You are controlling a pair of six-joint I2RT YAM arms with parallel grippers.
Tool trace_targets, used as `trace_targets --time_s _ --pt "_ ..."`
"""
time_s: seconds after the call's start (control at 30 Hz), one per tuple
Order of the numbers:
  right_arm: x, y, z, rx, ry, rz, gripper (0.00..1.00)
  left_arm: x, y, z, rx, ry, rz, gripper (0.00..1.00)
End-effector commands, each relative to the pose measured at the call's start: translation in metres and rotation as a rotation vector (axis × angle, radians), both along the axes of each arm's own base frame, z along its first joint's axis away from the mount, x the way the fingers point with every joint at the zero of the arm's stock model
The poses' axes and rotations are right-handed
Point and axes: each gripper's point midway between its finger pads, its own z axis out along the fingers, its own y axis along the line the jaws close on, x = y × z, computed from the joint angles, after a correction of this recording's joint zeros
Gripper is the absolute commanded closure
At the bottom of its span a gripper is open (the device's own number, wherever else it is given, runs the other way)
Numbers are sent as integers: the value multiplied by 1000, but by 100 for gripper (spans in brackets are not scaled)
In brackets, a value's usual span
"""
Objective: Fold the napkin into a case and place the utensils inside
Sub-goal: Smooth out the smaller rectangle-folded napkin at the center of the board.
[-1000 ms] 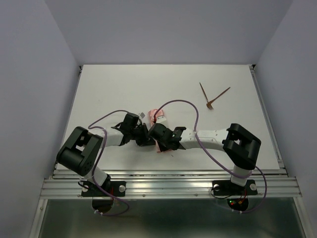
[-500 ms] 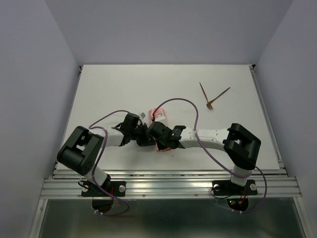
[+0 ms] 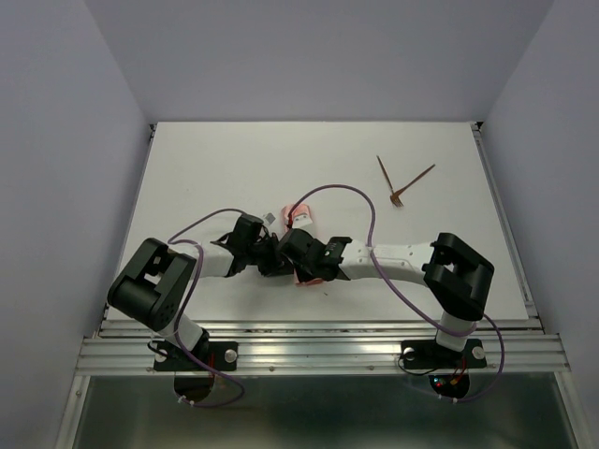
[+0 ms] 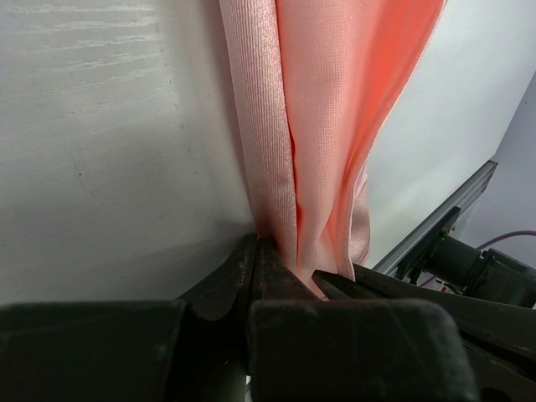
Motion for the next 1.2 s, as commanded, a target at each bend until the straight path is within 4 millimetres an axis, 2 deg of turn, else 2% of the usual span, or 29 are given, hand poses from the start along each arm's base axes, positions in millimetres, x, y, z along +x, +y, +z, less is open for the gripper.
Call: trace_targets --time_s 0.0,0.2,0.3,0.33,0.47,0.53,0.6,0.63,0.67,0.73,0.8,0.83,0.9,0.97,1.03,1.17 --pt "6 19 22 85 -48 7 99 -13 9 -12 44 22 -3 100" --pt "8 24 24 95 -59 17 99 -16 11 -17 58 32 -1 100" --pt "8 24 18 81 -51 28 90 -14 16 -19 92 30 15 98" --pt "7 24 20 86 -54 30 81 -9 20 -17 115 6 36 96" --pt "10 20 36 103 -90 22 64 -1 32 -5 185 -27 91 82" --pt "12 18 45 114 -110 16 51 8 35 6 195 -62 114 78" --pt "15 16 59 133 -141 4 44 7 39 8 218 -58 120 72" --pt "16 14 62 136 -149 -3 40 13 40 15 221 -87 133 71" --pt "18 12 73 154 -171 -17 38 10 46 14 249 -68 142 69" --pt "22 6 80 171 -186 -46 32 16 51 22 265 -90 164 69" --pt "31 -4 89 189 -203 -89 30 22 54 28 266 -105 182 63" --pt "34 -10 87 191 -198 -114 30 25 53 33 260 -117 188 59" --pt "47 -25 83 194 -186 -169 30 34 48 43 236 -142 193 42" --pt "51 -34 78 210 -161 -207 30 43 38 52 200 -160 183 25" --pt "60 -46 78 225 -155 -262 30 52 27 58 176 -171 168 18" --pt "73 -69 77 239 -148 -336 30 64 14 58 174 -174 154 16"
